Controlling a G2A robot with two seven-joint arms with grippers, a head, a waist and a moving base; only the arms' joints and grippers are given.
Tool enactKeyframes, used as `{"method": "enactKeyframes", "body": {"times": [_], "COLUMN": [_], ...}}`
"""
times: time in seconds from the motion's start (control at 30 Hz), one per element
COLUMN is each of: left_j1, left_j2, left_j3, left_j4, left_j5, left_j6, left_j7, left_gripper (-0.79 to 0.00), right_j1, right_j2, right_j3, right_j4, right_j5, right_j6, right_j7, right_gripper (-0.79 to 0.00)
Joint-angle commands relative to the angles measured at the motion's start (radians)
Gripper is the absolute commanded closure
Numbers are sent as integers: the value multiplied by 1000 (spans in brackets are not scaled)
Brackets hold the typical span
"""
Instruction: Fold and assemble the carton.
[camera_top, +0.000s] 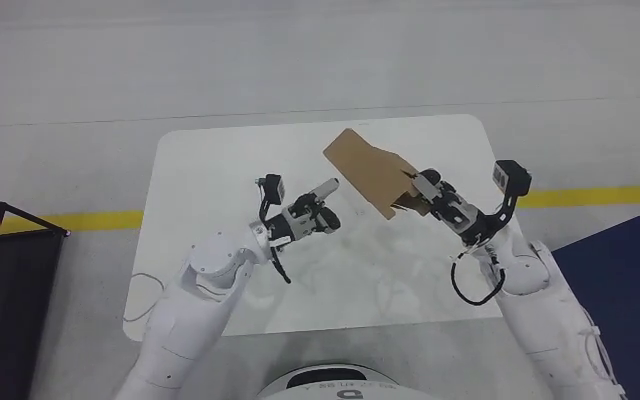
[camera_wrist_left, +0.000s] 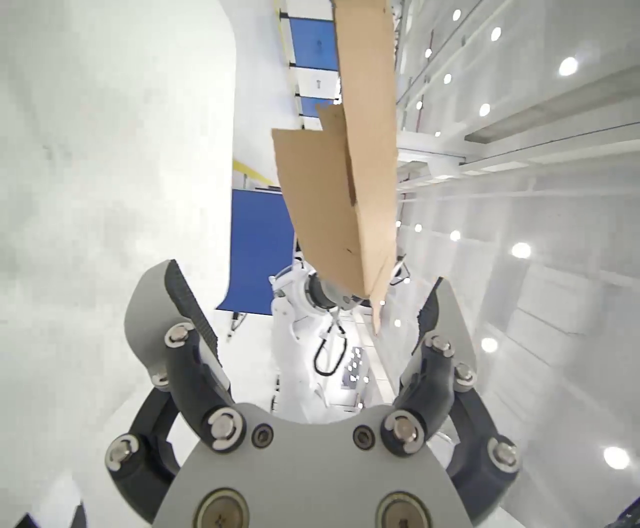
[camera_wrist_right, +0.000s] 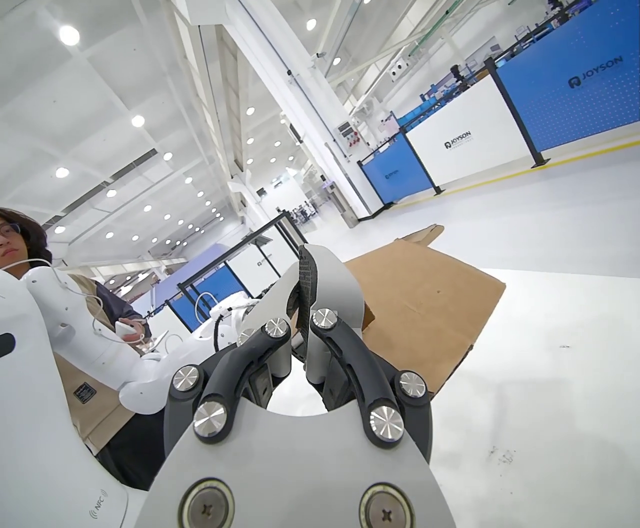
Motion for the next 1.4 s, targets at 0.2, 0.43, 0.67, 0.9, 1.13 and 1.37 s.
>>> {"method": "enactKeyframes", "body": {"times": [0.2, 0.43, 0.67, 0.9, 1.13, 1.37], "left_j1": [-90, -140, -161, -172, -181, -190], "left_j2": [-24, -42, -46, -47, -47, -48], "left_j3": [108, 142, 151, 151, 152, 146], "left_j4": [61, 111, 128, 141, 151, 160], "left_j5": [0, -51, -42, -25, 11, 31], "left_j6": [-10, -41, -59, -67, -75, -78], "left_j7": [87, 141, 140, 138, 136, 155], "left_gripper": [-785, -785, -785, -354, 0, 0], "right_j1": [8, 19, 31, 42, 55, 81], "right_j2": [-3, -3, -1, 1, 2, 0], "right_j3": [-39, -51, -53, -52, -55, -74], "right_j4": [-11, 19, 29, 26, 31, 52], "right_j5": [13, 29, 43, 46, 48, 69], "right_j6": [-10, -1, -4, -1, 5, 24], "right_j7": [36, 59, 89, 112, 122, 142], "right_gripper": [0, 0, 0, 0, 0, -99]}}
